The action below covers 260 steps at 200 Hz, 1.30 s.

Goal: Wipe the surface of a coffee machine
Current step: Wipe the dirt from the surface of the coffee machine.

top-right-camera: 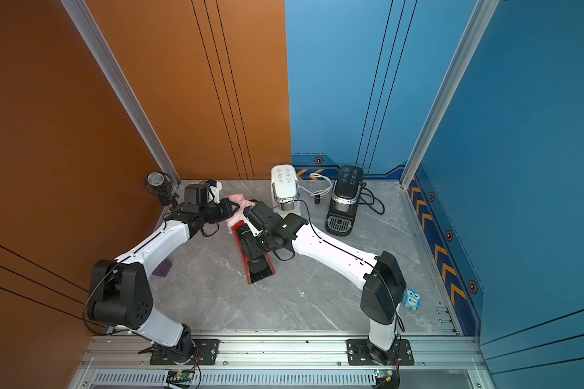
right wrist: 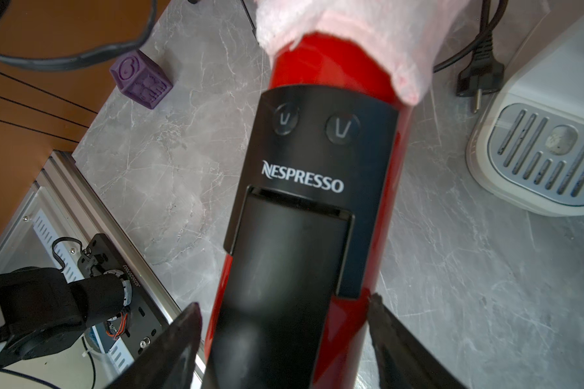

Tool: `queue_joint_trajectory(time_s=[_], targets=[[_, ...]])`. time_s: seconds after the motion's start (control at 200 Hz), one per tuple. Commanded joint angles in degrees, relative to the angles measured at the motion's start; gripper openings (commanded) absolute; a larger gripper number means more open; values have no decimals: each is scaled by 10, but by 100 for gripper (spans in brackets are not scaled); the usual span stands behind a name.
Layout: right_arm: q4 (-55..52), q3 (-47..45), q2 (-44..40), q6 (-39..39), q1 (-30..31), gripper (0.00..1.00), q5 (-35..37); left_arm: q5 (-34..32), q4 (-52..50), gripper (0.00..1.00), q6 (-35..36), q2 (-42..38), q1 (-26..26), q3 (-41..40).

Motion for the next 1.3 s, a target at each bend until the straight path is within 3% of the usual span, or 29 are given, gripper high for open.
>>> queue_joint_trajectory(time_s=[0.0, 0.33, 0.515, 0.676, 0.881, 0.996, 1.296], targets=[[-12, -17, -4, -5, 8, 79, 15, -18, -33, 0, 16, 29, -8, -32], [-6, -25, -6, -6, 12, 79, 15, -11, 49, 0, -12, 100, -8, -111], [-6, -28, -11, -7, 12, 79, 12, -15, 57, 0, -11, 101, -4, -127], [-3, -31, -16, -8, 12, 79, 13, 11, 42, 0, -16, 53, 17, -114], [-1, -28, -17, -10, 11, 79, 9, 56, -24, 0, -2, -12, 34, -21], [0, -25, -24, -9, 9, 79, 7, 35, -73, 0, 3, -45, 36, 1], [10, -21, -64, 2, -27, 79, -18, -45, -129, 0, 18, -224, 36, -57]])
